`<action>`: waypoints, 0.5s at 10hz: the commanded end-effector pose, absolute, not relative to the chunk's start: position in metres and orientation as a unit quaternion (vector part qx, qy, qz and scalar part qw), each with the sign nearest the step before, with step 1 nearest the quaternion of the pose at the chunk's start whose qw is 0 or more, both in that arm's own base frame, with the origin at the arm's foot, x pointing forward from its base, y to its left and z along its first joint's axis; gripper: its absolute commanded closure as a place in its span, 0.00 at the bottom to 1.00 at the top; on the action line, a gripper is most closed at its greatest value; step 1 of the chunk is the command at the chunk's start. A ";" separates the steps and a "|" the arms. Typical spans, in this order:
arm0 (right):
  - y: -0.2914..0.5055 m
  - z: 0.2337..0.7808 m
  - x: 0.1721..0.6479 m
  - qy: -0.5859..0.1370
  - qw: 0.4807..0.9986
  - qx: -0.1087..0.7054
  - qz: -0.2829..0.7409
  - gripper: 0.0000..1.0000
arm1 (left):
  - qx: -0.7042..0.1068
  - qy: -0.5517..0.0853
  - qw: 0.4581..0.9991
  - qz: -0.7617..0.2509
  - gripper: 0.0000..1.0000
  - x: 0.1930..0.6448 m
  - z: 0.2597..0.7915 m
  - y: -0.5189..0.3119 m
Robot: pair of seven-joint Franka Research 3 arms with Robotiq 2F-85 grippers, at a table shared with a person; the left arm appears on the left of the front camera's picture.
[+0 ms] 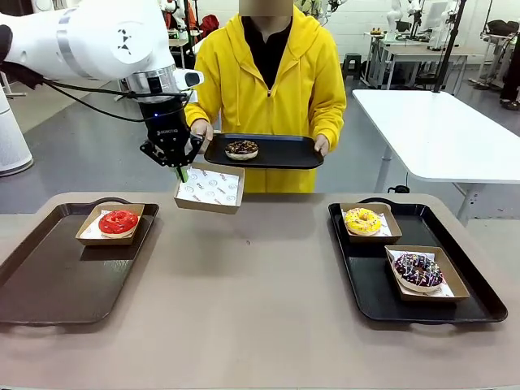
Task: Individually package the donuts and arrange them on the tray.
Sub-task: Place the picked Paper togo box on the Handle tray while simultaneously picking up another Paper togo box from the table with the other hand.
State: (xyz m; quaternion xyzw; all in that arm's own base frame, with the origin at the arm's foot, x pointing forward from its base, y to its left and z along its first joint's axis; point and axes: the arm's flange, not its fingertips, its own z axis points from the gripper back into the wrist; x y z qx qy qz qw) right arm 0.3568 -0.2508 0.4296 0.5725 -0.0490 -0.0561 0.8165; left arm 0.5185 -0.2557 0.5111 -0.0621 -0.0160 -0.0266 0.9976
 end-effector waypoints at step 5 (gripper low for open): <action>-0.234 0.387 0.374 -0.073 0.853 0.514 -0.062 0.00 | -0.053 -0.008 0.998 -0.029 1.00 0.539 0.507 -0.257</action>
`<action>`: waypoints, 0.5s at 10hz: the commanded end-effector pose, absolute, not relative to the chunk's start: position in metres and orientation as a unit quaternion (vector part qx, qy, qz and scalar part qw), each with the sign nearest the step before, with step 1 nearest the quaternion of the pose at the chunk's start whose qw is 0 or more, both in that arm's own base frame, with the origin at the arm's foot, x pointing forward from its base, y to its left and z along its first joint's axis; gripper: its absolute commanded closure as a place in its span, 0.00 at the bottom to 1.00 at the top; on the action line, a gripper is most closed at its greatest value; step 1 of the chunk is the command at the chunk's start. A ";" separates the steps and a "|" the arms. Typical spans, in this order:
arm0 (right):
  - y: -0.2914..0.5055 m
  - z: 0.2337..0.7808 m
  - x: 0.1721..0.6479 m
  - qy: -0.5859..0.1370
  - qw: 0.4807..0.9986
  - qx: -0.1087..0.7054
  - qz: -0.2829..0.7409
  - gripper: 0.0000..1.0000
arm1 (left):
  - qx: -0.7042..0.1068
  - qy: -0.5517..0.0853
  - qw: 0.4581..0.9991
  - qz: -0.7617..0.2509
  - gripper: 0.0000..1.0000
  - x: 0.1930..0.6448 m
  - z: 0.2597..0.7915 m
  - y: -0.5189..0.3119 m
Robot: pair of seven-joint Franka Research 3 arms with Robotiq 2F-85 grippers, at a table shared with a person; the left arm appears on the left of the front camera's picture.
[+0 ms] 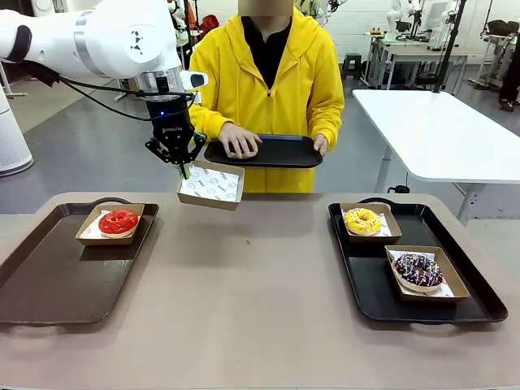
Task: Individually package the donuts and arrange them on the tray.
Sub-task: Place the picked Paper togo box on the Handle tray while simultaneously picking up another Paper togo box from the table with the other hand.
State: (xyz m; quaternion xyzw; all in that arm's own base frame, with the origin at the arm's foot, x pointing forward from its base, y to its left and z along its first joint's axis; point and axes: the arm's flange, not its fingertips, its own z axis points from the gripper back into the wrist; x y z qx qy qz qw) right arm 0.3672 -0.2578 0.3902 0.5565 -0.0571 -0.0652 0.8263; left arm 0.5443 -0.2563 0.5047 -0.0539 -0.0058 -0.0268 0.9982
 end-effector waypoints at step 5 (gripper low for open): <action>-0.263 0.396 0.358 -0.051 0.814 0.575 -0.064 0.00 | -0.053 -0.008 0.998 -0.029 1.00 0.539 0.507 -0.257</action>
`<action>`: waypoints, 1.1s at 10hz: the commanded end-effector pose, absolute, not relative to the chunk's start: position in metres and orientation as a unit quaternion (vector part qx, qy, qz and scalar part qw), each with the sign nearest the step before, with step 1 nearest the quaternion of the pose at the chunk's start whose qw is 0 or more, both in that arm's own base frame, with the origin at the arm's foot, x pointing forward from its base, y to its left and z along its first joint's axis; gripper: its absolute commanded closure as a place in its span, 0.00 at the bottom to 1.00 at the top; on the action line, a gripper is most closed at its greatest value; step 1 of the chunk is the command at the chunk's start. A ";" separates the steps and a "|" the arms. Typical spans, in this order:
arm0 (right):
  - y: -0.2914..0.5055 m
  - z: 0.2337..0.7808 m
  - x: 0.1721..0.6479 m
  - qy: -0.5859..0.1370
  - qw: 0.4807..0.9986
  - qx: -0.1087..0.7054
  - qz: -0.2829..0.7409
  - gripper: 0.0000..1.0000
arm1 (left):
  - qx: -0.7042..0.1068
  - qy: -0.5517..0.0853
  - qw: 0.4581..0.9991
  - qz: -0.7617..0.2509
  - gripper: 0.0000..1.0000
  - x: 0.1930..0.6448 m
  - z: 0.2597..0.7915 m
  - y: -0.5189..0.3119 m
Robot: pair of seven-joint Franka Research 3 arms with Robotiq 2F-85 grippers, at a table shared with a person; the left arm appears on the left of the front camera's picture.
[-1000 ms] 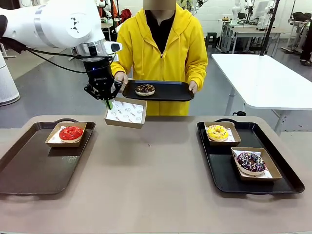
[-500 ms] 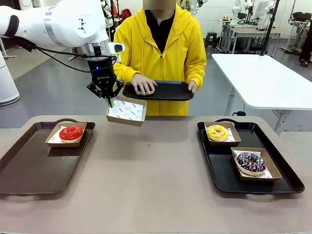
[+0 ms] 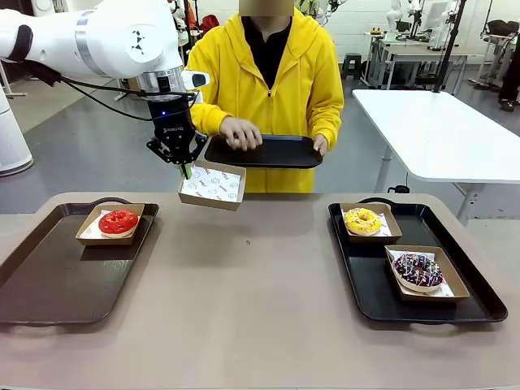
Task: Individually package the donuts and arrange them on the tray.
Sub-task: Place the picked Paper togo box on the Handle tray while simultaneously picking up another Paper togo box from the table with the other hand, then place the picked Paper togo box on the Handle tray.
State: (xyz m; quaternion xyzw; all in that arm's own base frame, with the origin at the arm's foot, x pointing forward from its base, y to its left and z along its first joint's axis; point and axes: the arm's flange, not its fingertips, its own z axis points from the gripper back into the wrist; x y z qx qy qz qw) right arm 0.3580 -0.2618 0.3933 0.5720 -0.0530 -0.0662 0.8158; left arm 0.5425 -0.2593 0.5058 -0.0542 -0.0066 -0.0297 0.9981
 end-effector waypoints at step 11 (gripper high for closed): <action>-0.263 0.396 0.358 -0.051 0.814 0.575 -0.064 0.00 | -0.053 -0.008 0.998 -0.029 1.00 0.539 0.507 -0.257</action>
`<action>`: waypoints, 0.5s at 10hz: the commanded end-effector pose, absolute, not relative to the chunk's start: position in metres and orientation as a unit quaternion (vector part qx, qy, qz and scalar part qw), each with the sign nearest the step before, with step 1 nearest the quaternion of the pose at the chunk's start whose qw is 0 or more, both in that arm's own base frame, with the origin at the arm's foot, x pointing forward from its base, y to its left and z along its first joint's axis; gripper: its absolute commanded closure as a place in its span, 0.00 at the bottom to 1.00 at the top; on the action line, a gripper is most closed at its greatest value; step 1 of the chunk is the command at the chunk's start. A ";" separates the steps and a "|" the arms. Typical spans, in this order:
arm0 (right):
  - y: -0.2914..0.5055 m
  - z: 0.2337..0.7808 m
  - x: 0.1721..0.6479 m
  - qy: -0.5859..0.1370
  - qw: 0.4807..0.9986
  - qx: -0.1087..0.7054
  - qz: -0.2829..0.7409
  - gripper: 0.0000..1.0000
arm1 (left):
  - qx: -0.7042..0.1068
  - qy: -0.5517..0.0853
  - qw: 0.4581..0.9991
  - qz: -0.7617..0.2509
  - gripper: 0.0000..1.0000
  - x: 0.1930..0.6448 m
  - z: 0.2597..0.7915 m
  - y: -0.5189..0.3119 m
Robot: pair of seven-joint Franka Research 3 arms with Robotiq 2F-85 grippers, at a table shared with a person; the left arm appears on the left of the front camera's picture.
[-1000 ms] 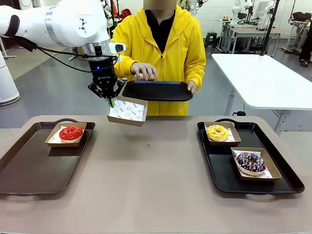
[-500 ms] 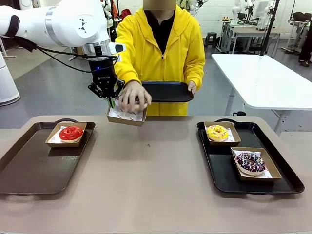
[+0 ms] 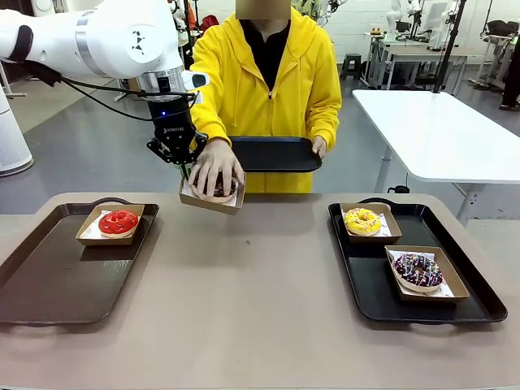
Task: Individually package the donuts and arrange them on the tray.
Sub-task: Place the picked Paper togo box on the Handle tray.
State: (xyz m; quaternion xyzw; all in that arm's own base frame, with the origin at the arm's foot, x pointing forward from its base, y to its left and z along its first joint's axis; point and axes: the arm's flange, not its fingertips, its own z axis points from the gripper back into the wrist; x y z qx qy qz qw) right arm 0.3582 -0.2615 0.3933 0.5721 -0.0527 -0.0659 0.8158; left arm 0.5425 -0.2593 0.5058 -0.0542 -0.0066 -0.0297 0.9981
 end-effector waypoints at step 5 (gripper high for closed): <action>-0.263 0.396 0.358 -0.051 0.814 0.575 -0.064 0.00 | -0.053 -0.008 0.998 -0.029 1.00 0.539 0.507 -0.257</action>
